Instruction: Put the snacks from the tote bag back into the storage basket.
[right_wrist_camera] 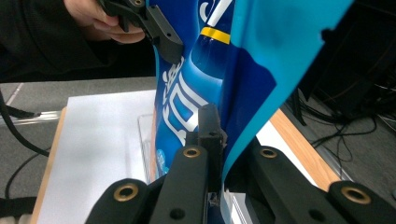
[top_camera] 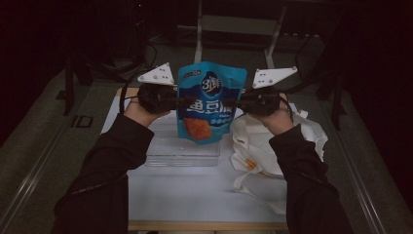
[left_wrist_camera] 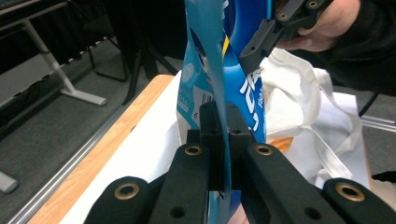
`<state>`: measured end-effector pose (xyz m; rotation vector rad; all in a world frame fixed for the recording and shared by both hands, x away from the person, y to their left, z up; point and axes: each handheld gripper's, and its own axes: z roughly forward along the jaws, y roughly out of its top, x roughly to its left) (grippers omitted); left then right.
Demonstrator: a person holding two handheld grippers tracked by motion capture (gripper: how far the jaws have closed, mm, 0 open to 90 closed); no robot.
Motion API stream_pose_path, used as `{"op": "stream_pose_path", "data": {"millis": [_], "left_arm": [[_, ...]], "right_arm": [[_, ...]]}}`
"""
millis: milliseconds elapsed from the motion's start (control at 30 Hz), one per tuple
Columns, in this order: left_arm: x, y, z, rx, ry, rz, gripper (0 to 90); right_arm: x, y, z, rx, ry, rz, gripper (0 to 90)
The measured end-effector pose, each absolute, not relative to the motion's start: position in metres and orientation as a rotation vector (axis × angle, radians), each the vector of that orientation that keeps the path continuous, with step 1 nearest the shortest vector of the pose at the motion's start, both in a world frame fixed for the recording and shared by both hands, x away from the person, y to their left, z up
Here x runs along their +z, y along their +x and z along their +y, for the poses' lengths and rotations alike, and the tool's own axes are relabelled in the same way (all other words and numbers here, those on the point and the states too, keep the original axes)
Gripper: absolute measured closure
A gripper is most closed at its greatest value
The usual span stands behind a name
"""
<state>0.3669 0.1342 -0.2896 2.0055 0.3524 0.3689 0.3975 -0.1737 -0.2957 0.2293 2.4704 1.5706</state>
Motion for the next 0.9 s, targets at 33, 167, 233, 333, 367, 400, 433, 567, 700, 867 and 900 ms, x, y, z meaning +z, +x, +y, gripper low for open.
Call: {"op": "stream_pose_path", "data": {"millis": [33, 167, 233, 333, 367, 400, 433, 567, 700, 867, 900], "left_arm": [[-0.291, 0.367, 0.138, 0.369, 2.003, 0.349, 90.0], [-0.296, 0.367, 0.15, 0.348, 1.992, 0.347, 90.0], [-0.299, 0.367, 0.156, 0.343, 1.987, 0.35, 90.0], [-0.305, 0.368, 0.164, 0.332, 1.975, 0.375, 90.0], [-0.306, 0.368, 0.166, 0.327, 1.973, 0.378, 90.0], [-0.308, 0.369, 0.168, 0.326, 1.972, 0.381, 90.0], [-0.31, 0.369, 0.171, 0.317, 1.972, 0.381, 90.0], [-0.317, 0.373, 0.177, 0.312, 1.968, 0.399, 90.0], [-0.325, 0.379, 0.181, 0.306, 1.959, 0.416, 90.0], [-0.341, 0.384, 0.187, 0.295, 1.953, 0.44, 90.0], [-0.344, 0.385, 0.188, 0.293, 1.954, 0.447, 90.0]], "right_arm": [[-0.296, 0.398, -0.171, 1.576, 0.225, 2.471, 88.5], [-0.299, 0.399, -0.159, 1.588, 0.211, 2.486, 88.6], [-0.302, 0.4, -0.154, 1.596, 0.206, 2.491, 88.5], [-0.306, 0.401, -0.147, 1.608, 0.208, 2.498, 88.5], [-0.308, 0.402, -0.145, 1.613, 0.208, 2.498, 88.5], [-0.31, 0.403, -0.143, 1.624, 0.206, 2.5, 88.5], [-0.313, 0.404, -0.141, 1.633, 0.212, 2.504, 88.6], [-0.32, 0.407, -0.134, 1.647, 0.218, 2.509, 88.7], [-0.327, 0.412, -0.129, 1.642, 0.231, 2.517, 88.8], [-0.339, 0.417, -0.122, 1.631, 0.253, 2.526, 88.7], [-0.342, 0.418, -0.121, 1.627, 0.259, 2.531, 88.7]]}}
